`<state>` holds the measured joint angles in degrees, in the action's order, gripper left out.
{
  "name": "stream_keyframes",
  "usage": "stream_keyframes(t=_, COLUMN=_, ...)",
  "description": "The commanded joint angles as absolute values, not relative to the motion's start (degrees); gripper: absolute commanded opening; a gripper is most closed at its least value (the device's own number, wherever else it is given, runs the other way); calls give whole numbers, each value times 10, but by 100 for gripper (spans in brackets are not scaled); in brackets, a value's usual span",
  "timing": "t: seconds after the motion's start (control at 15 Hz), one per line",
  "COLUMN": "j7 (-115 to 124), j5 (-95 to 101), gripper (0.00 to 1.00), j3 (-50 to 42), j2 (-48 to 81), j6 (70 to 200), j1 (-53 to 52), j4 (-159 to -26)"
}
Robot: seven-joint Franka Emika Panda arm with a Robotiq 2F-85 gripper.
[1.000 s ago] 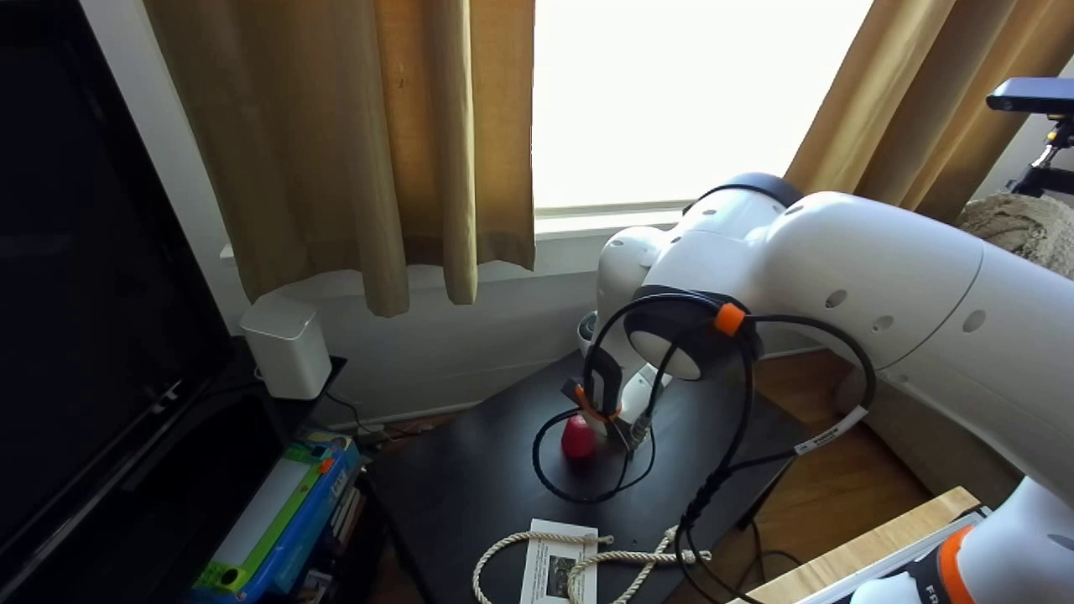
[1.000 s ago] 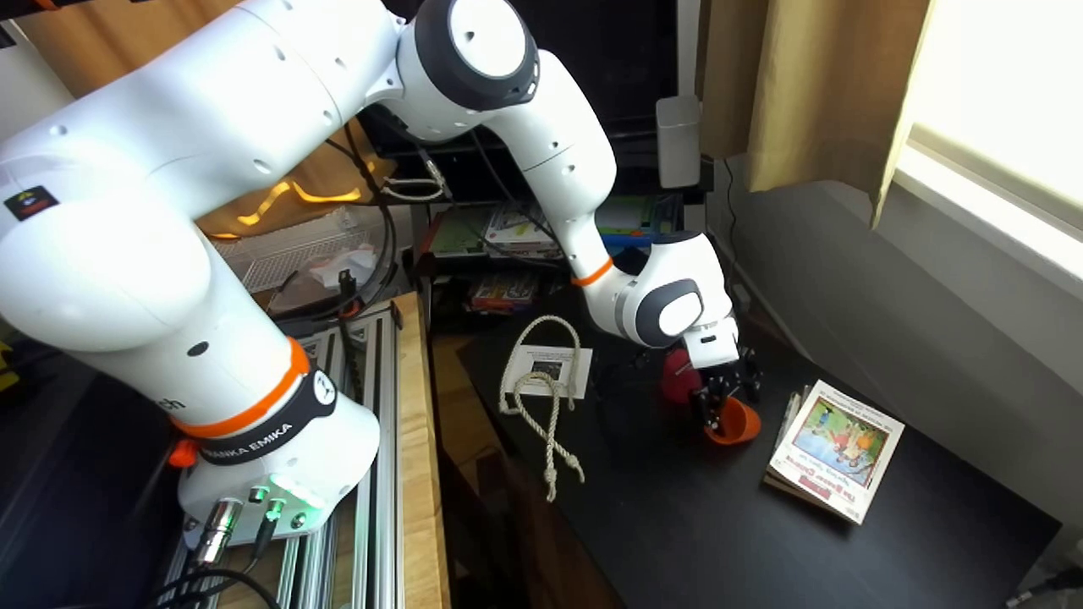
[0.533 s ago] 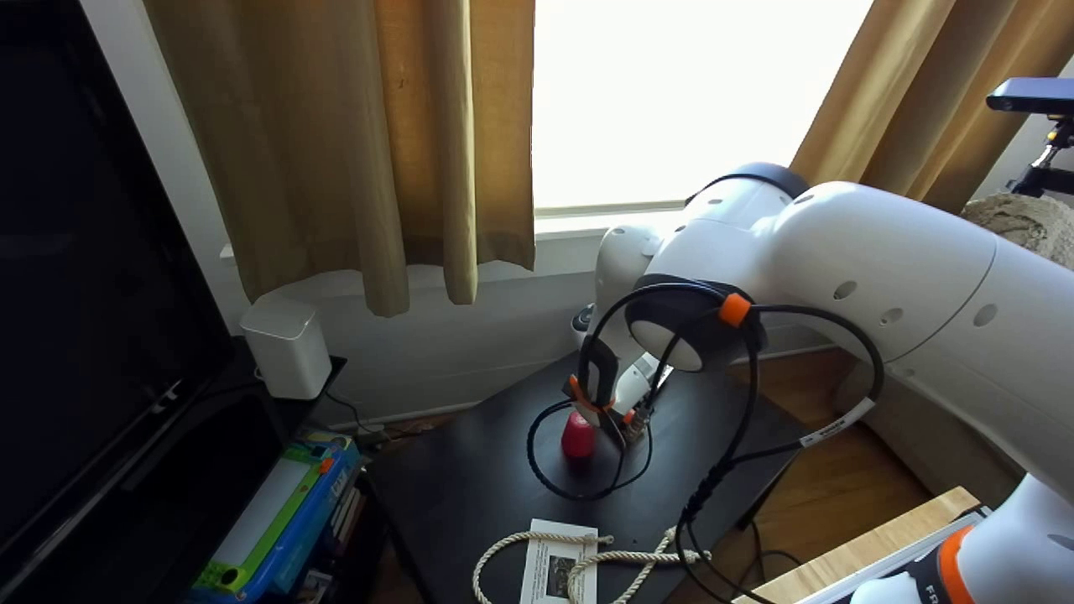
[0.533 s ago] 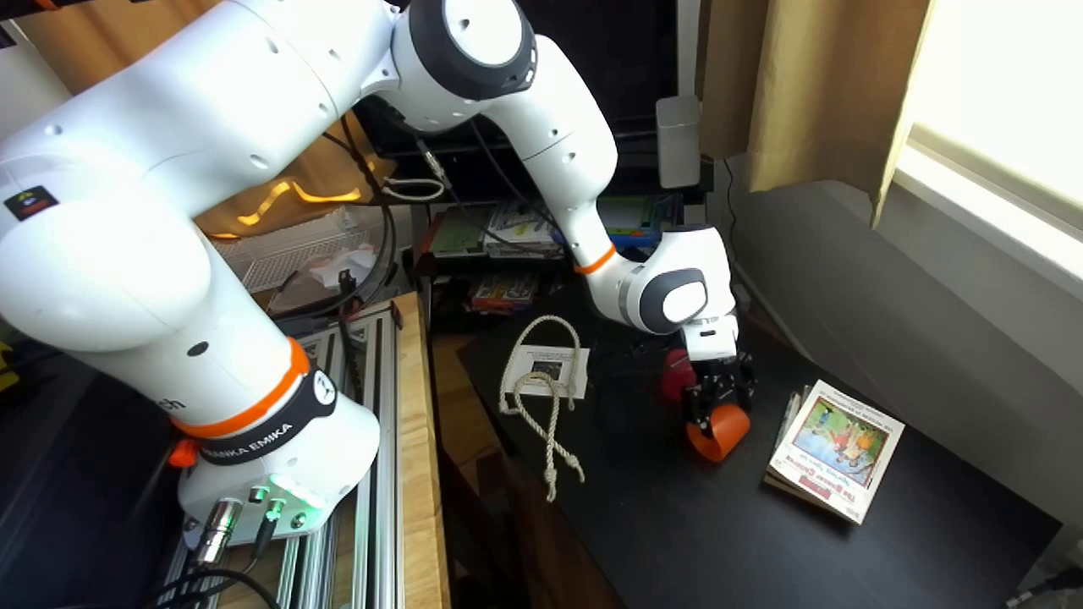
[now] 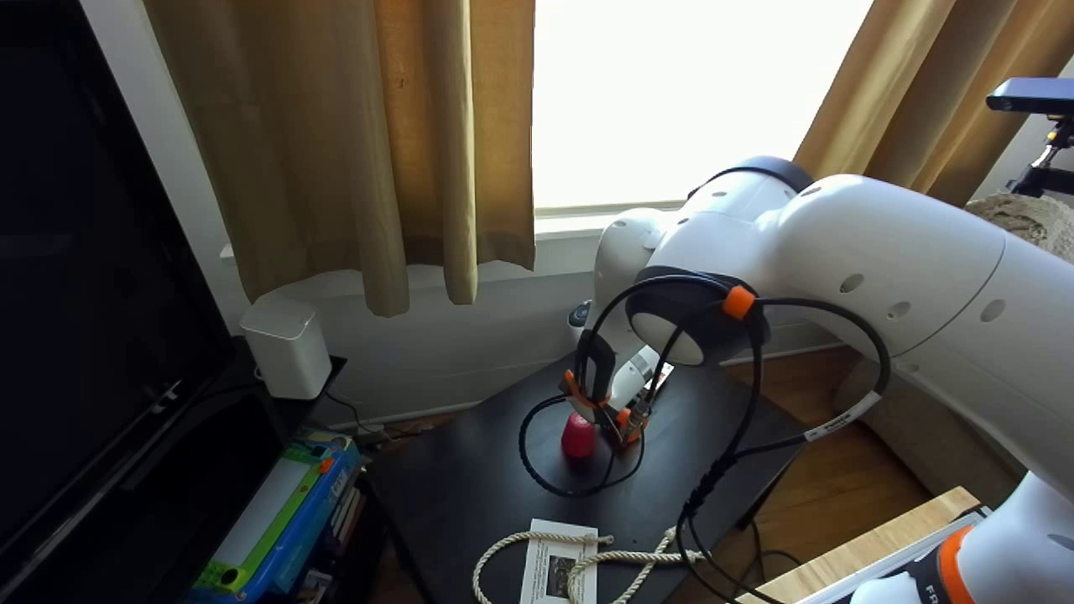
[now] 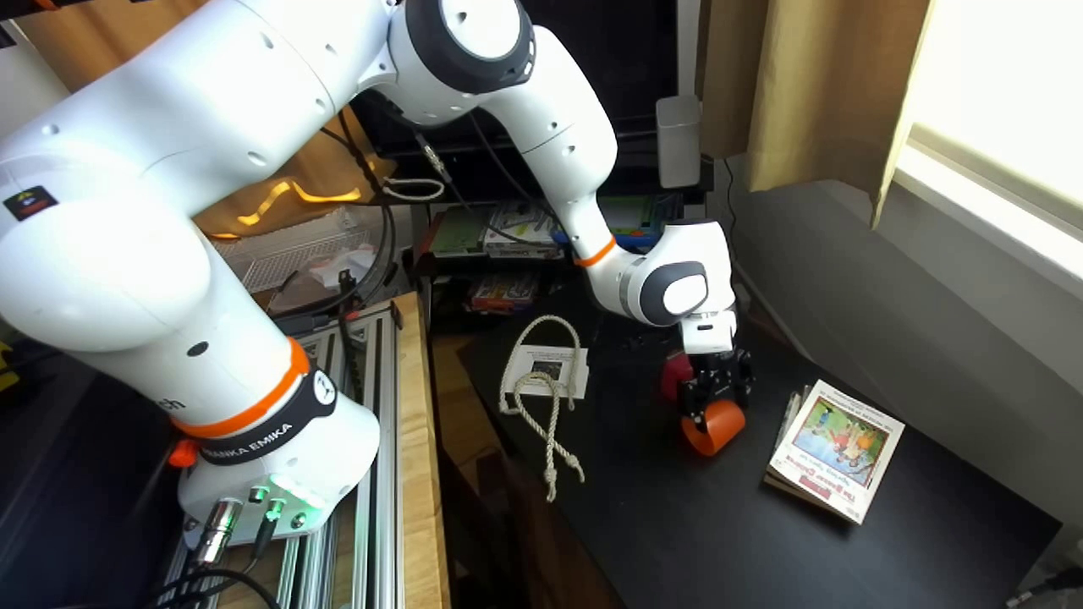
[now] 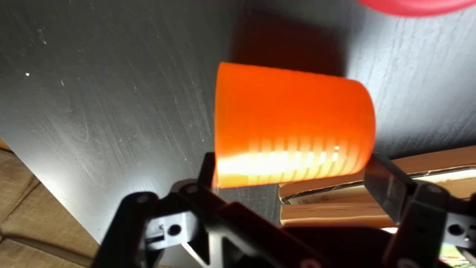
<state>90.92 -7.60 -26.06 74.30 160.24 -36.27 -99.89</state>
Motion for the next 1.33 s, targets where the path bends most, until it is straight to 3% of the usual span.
stream_keyframes(t=0.0, j7=909, j5=-57, gripper=100, j3=-244, j2=721, j6=1628, j1=-348, j4=-1021)
stream_keyframes(t=0.33, j7=871, j5=-35, gripper=100, j3=-235, j2=691, j6=1604, j1=-335, j4=-1041)
stream_keyframes(t=0.73, j7=764, j5=-34, gripper=100, j3=-152, j2=672, j6=1615, j1=-235, j4=-1041)
stream_keyframes(t=1.27, j7=792, j5=-43, gripper=100, j3=-172, j2=694, j6=1598, j1=-248, j4=-1012)
